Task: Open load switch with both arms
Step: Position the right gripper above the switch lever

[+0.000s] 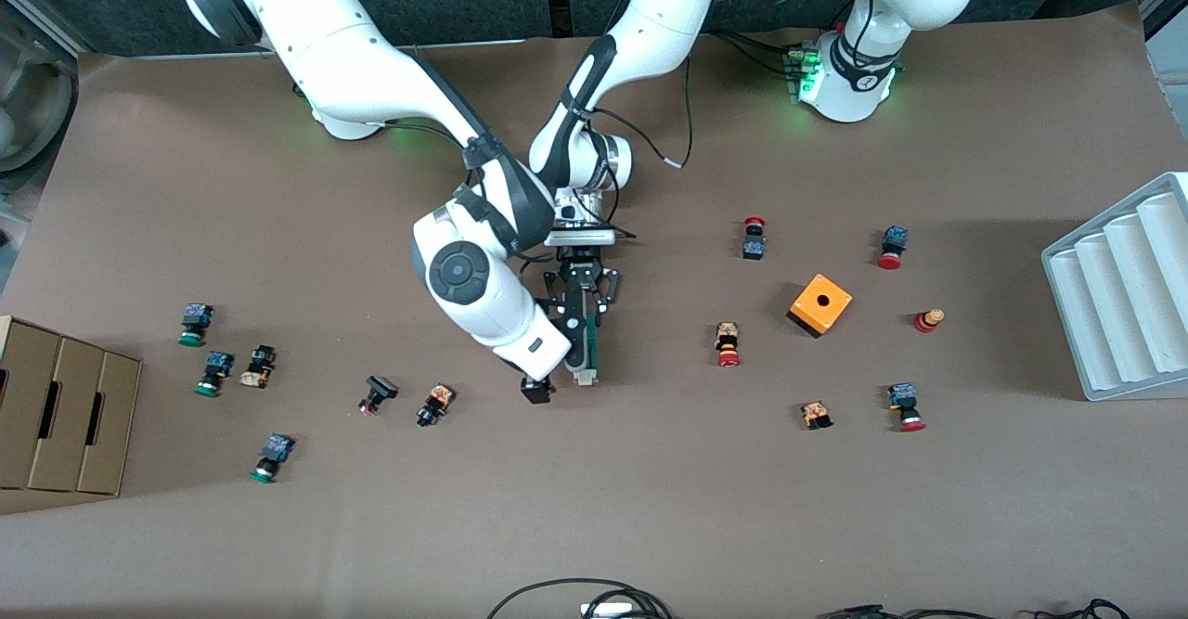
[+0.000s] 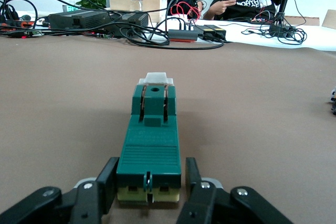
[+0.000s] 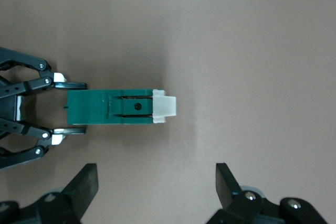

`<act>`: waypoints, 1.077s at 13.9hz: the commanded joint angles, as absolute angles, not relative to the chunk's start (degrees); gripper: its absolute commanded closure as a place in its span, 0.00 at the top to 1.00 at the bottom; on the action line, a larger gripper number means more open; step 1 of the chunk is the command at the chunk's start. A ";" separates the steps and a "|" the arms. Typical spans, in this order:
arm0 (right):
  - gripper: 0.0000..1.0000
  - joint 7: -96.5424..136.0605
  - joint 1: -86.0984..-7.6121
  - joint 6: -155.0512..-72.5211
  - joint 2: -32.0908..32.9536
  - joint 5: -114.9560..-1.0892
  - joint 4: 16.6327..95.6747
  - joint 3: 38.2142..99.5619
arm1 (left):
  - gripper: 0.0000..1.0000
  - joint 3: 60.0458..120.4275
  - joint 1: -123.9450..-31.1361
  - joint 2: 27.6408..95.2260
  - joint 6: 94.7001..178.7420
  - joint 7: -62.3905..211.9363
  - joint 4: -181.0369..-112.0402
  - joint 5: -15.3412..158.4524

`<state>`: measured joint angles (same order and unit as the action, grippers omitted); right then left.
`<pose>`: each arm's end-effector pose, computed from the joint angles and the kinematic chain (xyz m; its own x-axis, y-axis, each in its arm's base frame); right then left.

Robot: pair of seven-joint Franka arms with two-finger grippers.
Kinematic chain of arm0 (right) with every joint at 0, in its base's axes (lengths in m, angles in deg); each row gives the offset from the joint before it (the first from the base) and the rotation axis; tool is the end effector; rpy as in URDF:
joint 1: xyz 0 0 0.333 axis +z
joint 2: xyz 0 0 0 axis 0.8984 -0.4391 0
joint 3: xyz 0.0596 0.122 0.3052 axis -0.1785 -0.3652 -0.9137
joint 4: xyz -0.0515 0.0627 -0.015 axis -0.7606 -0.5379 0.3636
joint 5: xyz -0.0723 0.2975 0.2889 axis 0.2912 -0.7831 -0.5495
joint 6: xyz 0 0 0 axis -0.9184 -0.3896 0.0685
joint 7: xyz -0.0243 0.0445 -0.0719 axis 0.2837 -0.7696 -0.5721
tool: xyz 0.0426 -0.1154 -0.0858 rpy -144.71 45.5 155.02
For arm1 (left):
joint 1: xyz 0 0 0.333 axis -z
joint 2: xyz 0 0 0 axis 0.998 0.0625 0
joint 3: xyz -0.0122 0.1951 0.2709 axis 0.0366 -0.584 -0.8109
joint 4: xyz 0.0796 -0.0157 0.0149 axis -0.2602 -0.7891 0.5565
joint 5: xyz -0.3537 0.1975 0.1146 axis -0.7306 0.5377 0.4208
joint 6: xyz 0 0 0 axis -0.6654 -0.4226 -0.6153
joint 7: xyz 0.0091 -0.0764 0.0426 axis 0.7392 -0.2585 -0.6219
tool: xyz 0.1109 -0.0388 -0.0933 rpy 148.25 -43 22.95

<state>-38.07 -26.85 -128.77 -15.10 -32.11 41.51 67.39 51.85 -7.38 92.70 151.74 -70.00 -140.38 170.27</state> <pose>0.6356 0.4381 0.2469 -0.0121 0.9871 0.1596 0.9985 0.0035 0.0540 0.3975 -0.5861 0.0342 0.3316 0.0620 0.9414 0.0336 -0.9980 0.0539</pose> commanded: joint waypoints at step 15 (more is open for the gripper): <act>1.00 -36.38 -19.58 -141.16 -23.82 -33.92 37.90 73.54 | 0.58 51.17 -7.05 94.43 151.57 -71.18 -139.02 171.25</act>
